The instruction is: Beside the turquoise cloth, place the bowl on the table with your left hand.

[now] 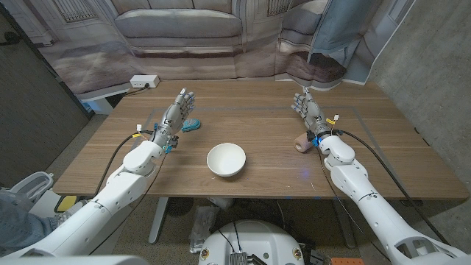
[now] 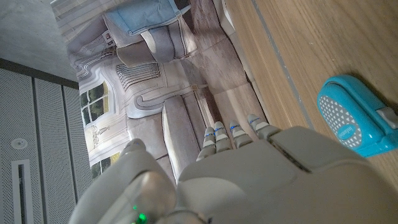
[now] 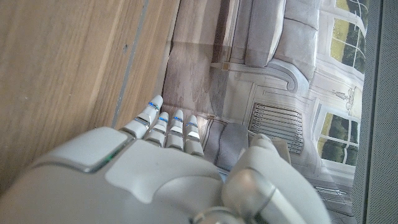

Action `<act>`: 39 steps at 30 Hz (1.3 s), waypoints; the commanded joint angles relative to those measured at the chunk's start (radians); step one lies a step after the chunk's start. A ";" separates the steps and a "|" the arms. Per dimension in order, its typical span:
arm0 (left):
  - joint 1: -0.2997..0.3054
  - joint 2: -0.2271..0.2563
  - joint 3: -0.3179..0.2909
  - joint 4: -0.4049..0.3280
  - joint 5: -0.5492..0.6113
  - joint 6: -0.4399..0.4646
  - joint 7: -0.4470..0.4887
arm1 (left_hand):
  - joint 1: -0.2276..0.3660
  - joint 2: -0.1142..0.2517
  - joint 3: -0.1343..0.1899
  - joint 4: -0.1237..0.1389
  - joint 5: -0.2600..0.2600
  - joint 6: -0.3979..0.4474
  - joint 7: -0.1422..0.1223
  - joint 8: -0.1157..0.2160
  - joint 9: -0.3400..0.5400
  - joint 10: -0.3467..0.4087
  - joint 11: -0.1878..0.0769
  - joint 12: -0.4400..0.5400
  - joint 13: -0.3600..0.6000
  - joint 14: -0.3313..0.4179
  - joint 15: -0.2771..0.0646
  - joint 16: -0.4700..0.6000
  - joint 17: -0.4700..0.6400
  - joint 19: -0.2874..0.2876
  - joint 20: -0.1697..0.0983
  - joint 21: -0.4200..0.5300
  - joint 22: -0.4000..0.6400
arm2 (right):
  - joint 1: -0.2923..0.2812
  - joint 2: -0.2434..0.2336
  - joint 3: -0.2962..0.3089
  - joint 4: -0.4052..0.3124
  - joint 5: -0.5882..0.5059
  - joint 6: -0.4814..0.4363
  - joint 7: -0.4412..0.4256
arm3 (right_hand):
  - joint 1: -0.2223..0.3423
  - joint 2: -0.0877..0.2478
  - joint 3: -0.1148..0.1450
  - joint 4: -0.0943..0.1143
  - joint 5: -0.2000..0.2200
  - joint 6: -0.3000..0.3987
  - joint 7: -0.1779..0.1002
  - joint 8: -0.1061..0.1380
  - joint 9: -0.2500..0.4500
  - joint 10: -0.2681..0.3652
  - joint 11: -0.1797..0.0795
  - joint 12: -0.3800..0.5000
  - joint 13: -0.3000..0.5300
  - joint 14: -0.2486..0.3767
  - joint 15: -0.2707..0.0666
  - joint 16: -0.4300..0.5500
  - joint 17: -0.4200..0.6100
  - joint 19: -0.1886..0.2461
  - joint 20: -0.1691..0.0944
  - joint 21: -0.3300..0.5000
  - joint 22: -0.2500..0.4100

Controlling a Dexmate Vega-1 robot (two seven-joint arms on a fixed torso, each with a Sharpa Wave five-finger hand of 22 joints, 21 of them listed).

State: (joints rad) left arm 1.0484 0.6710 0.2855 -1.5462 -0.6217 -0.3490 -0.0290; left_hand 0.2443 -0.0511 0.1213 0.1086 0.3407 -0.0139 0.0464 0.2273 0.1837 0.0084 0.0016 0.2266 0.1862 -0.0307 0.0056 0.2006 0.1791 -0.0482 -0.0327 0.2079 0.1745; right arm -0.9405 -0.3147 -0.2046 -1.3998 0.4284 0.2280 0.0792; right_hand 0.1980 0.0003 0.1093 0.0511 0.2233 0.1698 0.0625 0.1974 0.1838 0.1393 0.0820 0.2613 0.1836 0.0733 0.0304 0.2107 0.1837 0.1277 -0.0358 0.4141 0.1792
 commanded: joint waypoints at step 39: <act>0.083 -0.004 -0.023 0.029 0.059 -0.191 -0.049 | 0.030 0.000 -0.009 -0.011 0.009 0.052 0.000 0.006 0.003 0.048 -0.003 0.010 0.001 0.044 -0.007 0.008 0.003 0.039 -0.024 0.011 0.005 | -0.009 -0.006 -0.025 -0.055 -0.013 0.007 -0.052 | -0.003 0.002 -0.006 -0.001 0.009 0.006 0.001 -0.001 0.002 0.016 -0.001 -0.013 0.003 0.033 -0.001 0.002 0.008 0.021 -0.037 -0.014 0.004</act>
State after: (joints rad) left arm 1.1213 0.6699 0.2626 -1.5264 -0.5791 -0.5024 -0.0686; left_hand 0.2627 -0.0511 0.1130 0.1003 0.3446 0.0271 0.0410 0.2273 0.1837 0.0424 -0.0001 0.2266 0.1863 0.0013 0.0002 0.2006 0.1790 -0.0176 -0.0300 0.2147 0.1744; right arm -0.9473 -0.3192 -0.2237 -1.4428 0.4190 0.2359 0.0414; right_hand 0.1980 0.0003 0.1066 0.0484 0.2233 0.1698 0.0625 0.1974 0.1837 0.1466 0.0785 0.2534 0.1834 0.0957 0.0300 0.2069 0.1886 0.1386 -0.0394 0.4027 0.1790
